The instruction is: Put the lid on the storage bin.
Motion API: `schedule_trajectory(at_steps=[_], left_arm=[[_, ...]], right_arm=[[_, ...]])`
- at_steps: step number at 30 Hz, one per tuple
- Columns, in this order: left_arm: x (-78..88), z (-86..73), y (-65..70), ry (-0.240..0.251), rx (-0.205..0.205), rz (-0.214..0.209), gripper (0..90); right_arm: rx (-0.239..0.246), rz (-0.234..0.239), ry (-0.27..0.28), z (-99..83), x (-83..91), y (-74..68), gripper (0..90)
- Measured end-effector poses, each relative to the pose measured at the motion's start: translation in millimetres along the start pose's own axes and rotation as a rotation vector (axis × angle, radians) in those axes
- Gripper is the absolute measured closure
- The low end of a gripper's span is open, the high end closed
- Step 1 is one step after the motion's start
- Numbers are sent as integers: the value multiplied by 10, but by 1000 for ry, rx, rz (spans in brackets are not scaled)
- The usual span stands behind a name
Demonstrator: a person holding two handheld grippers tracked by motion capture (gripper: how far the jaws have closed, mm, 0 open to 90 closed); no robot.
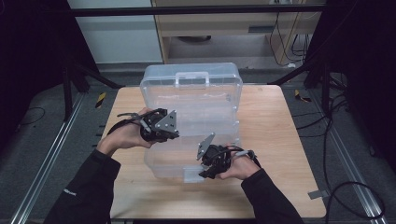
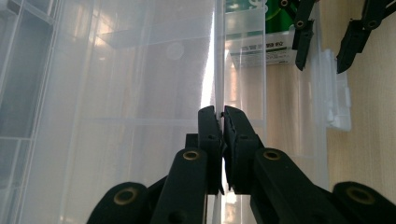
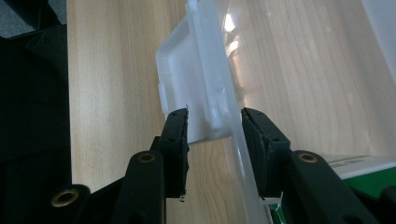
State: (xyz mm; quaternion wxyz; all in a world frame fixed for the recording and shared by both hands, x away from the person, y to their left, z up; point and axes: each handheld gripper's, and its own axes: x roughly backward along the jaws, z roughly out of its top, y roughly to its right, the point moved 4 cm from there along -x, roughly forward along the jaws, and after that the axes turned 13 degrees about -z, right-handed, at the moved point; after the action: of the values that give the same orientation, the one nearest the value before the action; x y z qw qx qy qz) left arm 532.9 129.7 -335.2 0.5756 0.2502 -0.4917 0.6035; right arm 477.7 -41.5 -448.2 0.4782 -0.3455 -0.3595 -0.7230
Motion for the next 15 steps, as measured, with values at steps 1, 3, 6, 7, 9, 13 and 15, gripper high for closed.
schedule_trajectory(at_steps=[1, 3, 6, 7, 9, 13, 15], left_arm=[[-3, 5, 11, -7, -2, -1, 854], [-4, 14, 25, -18, -4, 5, 850], [-6, 17, 31, -22, -2, 13, 845], [-3, 15, 30, -24, -1, 13, 845], [-6, 15, 33, -23, 2, 8, 845], [-11, 19, 35, -24, 5, 2, 844], [-12, 19, 35, -24, 7, 0, 843]], right_arm=[[3, -3, -1, -2, 3, 0, 616], [1, -7, 7, -4, -2, -7, 611], [3, -23, 18, -6, 7, -19, 595], [5, -21, 29, -4, 12, -21, 558], [-15, -46, 54, -8, 67, -10, 524], [-85, -74, 145, -72, 223, 77, 537], [-125, -105, 188, -115, 301, 130, 528]])
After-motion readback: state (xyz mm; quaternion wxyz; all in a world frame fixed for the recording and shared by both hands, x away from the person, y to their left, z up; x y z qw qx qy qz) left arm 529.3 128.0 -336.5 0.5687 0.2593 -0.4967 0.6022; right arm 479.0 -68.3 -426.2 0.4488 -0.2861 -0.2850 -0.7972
